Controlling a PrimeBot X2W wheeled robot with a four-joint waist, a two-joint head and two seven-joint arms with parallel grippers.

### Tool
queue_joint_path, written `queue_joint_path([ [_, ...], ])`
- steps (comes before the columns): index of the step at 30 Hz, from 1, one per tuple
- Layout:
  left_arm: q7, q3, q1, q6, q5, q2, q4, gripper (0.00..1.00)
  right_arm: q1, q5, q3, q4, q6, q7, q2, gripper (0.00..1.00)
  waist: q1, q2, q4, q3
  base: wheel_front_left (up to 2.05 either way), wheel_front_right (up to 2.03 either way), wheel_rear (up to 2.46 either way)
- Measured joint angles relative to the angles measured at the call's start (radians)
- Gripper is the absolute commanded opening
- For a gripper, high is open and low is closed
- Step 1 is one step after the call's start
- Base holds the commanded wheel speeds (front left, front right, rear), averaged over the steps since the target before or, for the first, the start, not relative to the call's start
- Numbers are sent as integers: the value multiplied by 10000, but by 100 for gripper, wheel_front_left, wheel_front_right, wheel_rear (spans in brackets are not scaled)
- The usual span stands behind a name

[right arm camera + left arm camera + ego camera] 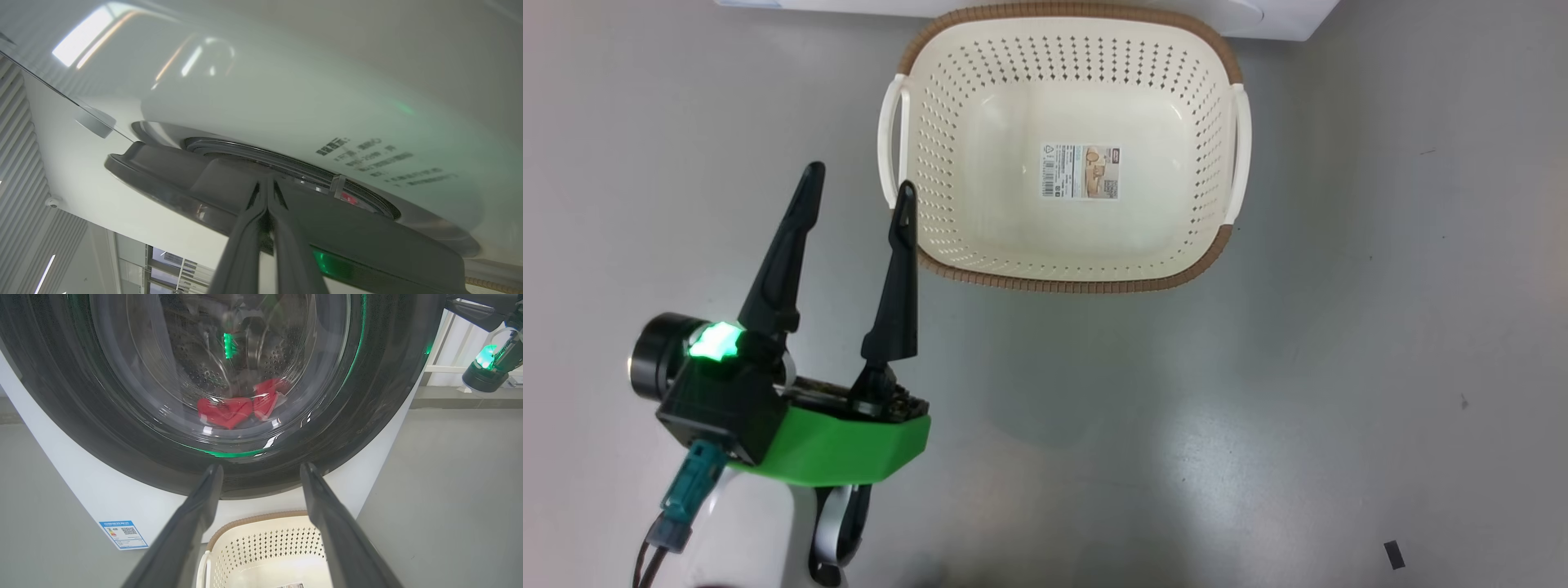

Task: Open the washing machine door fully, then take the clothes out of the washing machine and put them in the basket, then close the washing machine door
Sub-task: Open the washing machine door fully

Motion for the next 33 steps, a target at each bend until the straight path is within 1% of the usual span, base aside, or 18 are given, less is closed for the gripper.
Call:
queue_joint_path([
  [15, 0, -282, -232, 100, -13, -8, -21, 100, -679, -196, 21, 477, 0, 723, 25, 0, 0, 0, 242, 430, 0, 0, 0],
  [21, 0, -351, -248, 167, -100, -12, -19, 100, -853, -272, 148, 531, 0, 1168, 23, 0, 0, 0, 315, 547, 0, 0, 0],
  [27, 0, -353, -253, 176, -117, -12, 13, 100, -838, -272, 253, 493, -6, 1611, 27, 0, 0, 0, 290, 482, 0, 0, 0],
  [33, 0, -355, -257, 176, -121, -13, 111, 100, -699, -270, 217, 339, -48, 1764, 75, 0, -1, 0, 240, 240, 0, 0, 0],
])
